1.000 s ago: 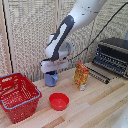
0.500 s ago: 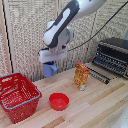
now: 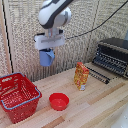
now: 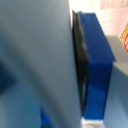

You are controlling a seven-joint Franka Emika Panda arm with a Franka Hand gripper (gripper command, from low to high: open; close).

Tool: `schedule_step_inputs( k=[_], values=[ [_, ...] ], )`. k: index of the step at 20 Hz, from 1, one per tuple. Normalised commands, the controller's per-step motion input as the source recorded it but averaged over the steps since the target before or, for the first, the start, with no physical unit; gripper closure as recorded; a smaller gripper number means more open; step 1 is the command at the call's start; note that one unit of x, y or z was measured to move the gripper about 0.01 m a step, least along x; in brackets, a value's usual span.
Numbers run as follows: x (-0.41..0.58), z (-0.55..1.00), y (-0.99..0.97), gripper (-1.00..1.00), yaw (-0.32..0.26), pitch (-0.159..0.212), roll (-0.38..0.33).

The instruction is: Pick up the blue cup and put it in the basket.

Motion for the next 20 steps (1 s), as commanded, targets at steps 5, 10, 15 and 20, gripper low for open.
schedule_step_inputs(
  k=[5, 10, 15, 20],
  values=[
    [0.000, 0.57, 0.91, 1.00, 0.000, 0.053, 0.000],
    [0.004, 0.34, 0.96, 1.00, 0.000, 0.059, 0.000],
    [0.042, -0.11, 1.00, 1.00, 0.000, 0.007, -0.041],
    [0.070, -0.53, 0.89, 1.00, 0.000, 0.000, -0.120]
  ],
)
